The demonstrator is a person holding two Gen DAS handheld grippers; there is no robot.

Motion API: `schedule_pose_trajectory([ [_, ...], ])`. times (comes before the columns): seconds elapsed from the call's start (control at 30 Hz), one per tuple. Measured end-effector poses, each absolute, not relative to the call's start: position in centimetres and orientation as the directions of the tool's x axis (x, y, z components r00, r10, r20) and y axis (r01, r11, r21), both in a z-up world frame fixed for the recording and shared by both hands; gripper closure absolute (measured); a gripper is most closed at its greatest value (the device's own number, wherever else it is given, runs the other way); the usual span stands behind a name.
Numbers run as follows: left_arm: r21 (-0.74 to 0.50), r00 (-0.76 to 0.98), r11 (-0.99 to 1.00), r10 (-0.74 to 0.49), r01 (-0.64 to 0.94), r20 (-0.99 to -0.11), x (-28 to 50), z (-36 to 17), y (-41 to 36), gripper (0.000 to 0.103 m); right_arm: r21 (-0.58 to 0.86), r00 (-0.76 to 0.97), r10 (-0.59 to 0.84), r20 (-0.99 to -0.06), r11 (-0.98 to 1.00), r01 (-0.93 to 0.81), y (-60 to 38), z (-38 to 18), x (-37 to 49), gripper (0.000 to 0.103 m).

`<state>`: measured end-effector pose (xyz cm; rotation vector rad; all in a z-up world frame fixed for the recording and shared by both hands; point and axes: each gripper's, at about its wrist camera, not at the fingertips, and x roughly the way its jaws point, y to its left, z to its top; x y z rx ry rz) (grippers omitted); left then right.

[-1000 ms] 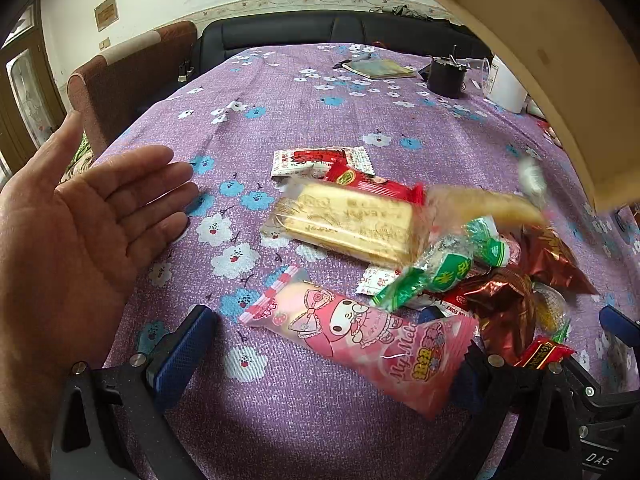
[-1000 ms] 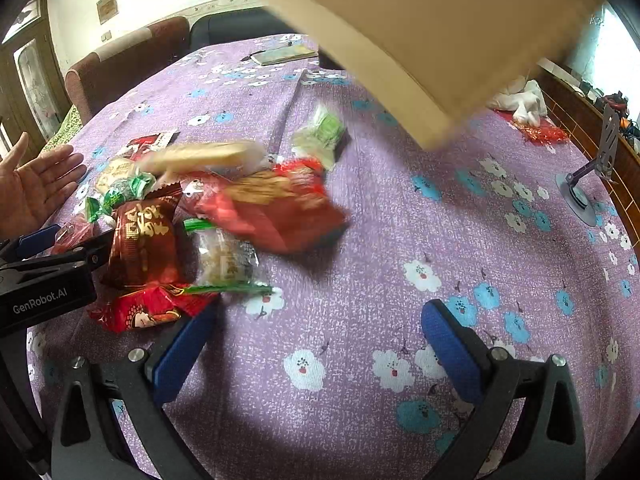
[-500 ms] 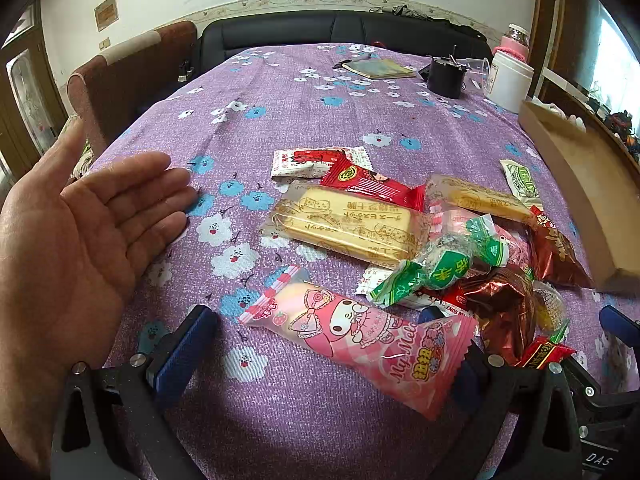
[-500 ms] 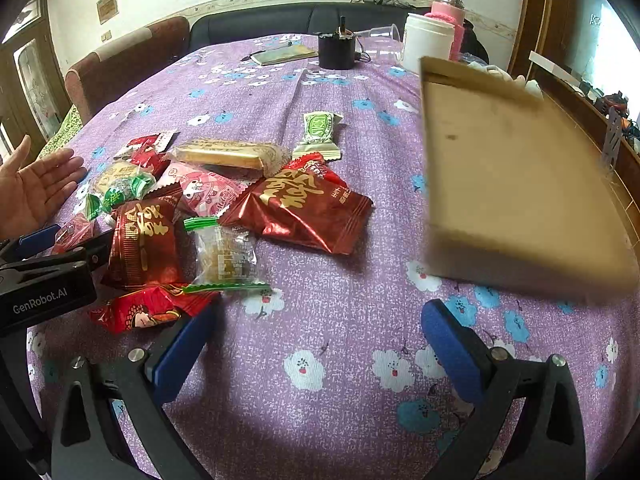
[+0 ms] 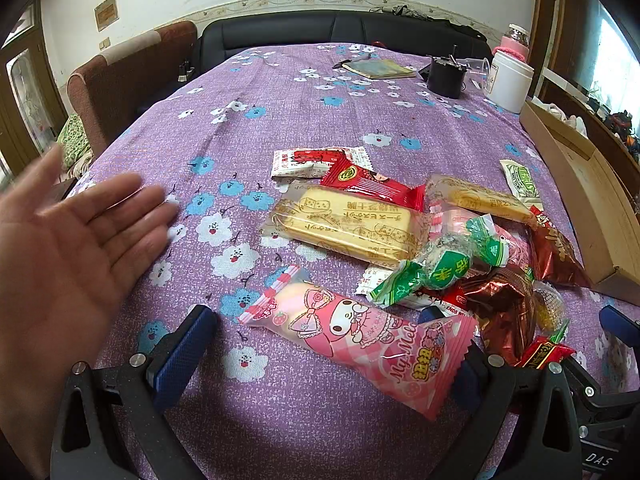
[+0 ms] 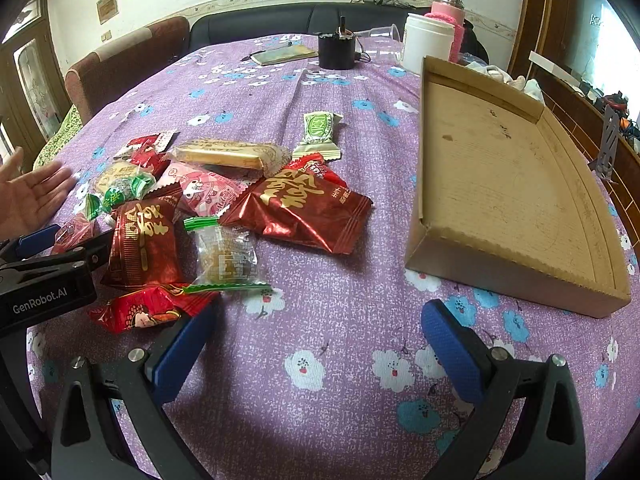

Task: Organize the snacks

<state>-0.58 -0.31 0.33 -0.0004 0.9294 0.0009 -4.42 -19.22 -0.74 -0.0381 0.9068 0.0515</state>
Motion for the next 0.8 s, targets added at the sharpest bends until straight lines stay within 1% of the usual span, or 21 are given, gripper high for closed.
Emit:
schedule_pose_trajectory([
  [0.37,0.000,0.598,1.000,0.000,-0.001,-0.801,-0.6,0.3,-0.3,0.000,-0.011,0.615,0.029,-0.788,0.998,-0.061,-19.2,-0.7,-4.5,0.000],
  [0.47,0.000,0.598,1.000,0.000,-0.001,-0.801,-0.6,0.3,-0.3,0.000,-0.007,0.611,0.049,-0.790,0.996,-0.089,-19.3,-0.7,-4.4,0.000],
  [0.53,0.000,0.598,1.000,0.000,-0.001,-0.801,-0.6,0.3,-0.3,0.000,0.008,0.598,0.097,-0.796,0.989,-0.150,-19.4,-0.6,-4.6,0.000],
  [0.63,0.000,0.598,1.000,0.000,-0.001,-0.801,-0.6,0.3,-0.3,0.000,0.101,0.570,0.214,-0.793,0.970,-0.223,-20.6,-0.1,-5.6,0.000],
  [0.7,0.000,0.598,1.000,0.000,-0.001,-0.801,-0.6,0.3,-0.3,0.000,0.135,0.569,0.276,-0.774,0.951,-0.277,-21.4,0.9,-6.5,0.000],
  [0.8,0.000,0.598,1.000,0.000,-0.001,-0.801,-0.6,0.3,-0.3,0.000,0.147,0.585,0.326,-0.743,0.931,-0.333,-22.2,3.0,-7.6,0.000],
])
